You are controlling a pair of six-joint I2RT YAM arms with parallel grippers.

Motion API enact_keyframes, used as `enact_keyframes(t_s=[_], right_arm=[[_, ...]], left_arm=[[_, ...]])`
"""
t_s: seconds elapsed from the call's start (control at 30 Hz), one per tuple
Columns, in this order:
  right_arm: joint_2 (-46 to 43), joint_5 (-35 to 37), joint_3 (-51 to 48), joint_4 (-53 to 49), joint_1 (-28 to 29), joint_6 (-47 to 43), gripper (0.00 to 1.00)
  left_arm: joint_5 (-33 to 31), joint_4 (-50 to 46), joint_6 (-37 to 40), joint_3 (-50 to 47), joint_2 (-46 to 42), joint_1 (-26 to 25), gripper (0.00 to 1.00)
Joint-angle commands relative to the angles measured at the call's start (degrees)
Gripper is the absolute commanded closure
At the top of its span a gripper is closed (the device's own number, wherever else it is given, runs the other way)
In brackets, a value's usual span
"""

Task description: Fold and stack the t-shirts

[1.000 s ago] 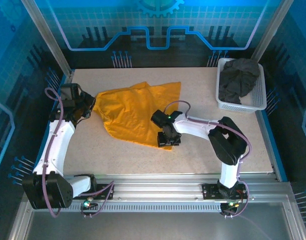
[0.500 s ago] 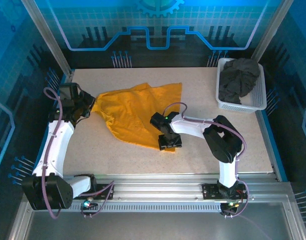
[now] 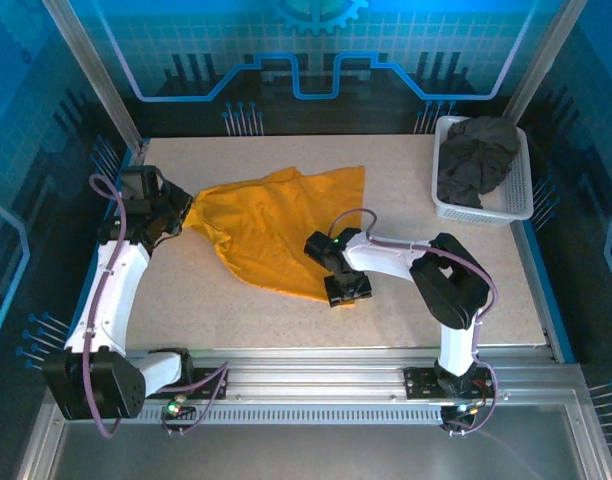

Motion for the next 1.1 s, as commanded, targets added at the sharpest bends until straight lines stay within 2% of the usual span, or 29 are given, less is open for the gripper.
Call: enact_keyframes(t_s=[0.0,0.1,0.17,0.2,0.37,0.5,0.63,0.83,0.97,1.07], right_arm=[[2.38,-3.8,-4.5,2.7,-0.81,0.48,0.57],[2.54,-4.16,-4.74,4.26,-1.9,0.85,0.77],[1.02,-2.04,-3.63,3.58,-3.2,0.75,0.95],[0.12,-0.81,-2.87,3.06,-4.04,0.68,1.0],[-2.74,5.85,3.94,-0.17,-14.89,-3.11,1.0],[3.02,8.86,16.78,-4.81,-26.22,-8.75,1.0],[11.08,12.6,30.8,-9.97,-33.61,-12.41,1.0],[18.29,18.31,43.36,-17.39,-40.57,-12.25,1.0],[17.59,19.0,42.73,-16.72,-43.9,-11.9,1.0],[15.39,17.58,41.34,-14.13,-43.71,-13.59,1.0]], left_arm=[[0.4,-0.58,0.5,1.45,-0.47,-0.73,1.0],[0.66,-0.59,0.45,0.69,-0.62,-1.19,1.0],[1.18,-0.6,0.16,0.0,-0.73,-1.52,1.0],[1.56,-0.48,0.07,-0.34,-0.82,-1.7,1.0],[5.16,1.47,-0.7,-3.61,-0.84,-3.59,1.0],[8.76,4.47,-2.11,-7.19,-0.1,-4.94,1.0],[9.89,6.24,-2.45,-7.7,1.0,-6.77,1.0],[11.09,8.09,-3.35,-7.7,2.85,-9.71,1.0],[11.32,8.75,-3.78,-7.7,3.48,-11.16,1.0],[11.08,8.68,-3.64,-7.53,3.76,-11.47,1.0]])
